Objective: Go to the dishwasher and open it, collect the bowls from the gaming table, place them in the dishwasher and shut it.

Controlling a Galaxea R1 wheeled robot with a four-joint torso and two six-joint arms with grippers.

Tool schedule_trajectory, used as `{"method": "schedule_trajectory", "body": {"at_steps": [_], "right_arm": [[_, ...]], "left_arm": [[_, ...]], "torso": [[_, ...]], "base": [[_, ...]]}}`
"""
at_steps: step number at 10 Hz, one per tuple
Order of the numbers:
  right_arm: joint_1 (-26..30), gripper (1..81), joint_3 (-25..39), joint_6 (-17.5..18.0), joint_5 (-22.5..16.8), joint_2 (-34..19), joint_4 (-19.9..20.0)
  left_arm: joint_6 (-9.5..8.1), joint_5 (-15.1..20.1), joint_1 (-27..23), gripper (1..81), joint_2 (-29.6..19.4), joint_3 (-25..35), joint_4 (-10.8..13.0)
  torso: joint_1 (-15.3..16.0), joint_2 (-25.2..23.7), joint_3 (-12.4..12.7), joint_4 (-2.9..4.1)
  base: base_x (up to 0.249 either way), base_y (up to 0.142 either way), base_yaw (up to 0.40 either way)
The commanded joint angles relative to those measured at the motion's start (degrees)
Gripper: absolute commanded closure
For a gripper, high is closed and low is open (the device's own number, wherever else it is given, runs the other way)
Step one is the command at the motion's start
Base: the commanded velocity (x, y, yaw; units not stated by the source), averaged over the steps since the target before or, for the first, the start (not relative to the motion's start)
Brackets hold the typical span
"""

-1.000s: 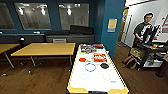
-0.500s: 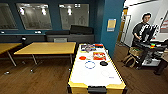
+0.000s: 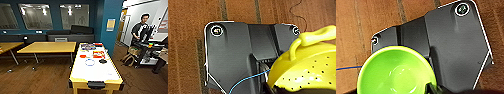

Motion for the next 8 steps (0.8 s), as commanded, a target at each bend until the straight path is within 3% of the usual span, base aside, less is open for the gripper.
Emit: {"method": "schedule_trajectory", "body": {"at_steps": [1, 5, 8], "right_arm": [[2.74, 81.1, -0.13, -0.05, -2.11, -0.38, -0.80], [2.31, 81.1, 8.66, -0.05, -0.61, -6.87, -1.41], [1.52, 81.1, 4.28, -0.05, -0.70, -7.24, -2.11]], "left_arm": [[0.63, 2.04, -2.60, 81.1, -0.82, 0.36, 1.05], [0.63, -1.29, -1.46, 81.1, -3.28, 2.12, 1.05], [0.63, -2.79, 0.30, 81.1, -5.21, 2.12, 1.14]], "torso": [[0.05, 0.00, 0.00, 0.00], [0.05, 0.00, 0.02, 0.00], [0.05, -0.02, 0.02, 0.00]], "base": [[-0.151, 0.000, 0.000], [-0.150, 0.000, 0.000], [-0.150, 0.000, 0.000]]}}
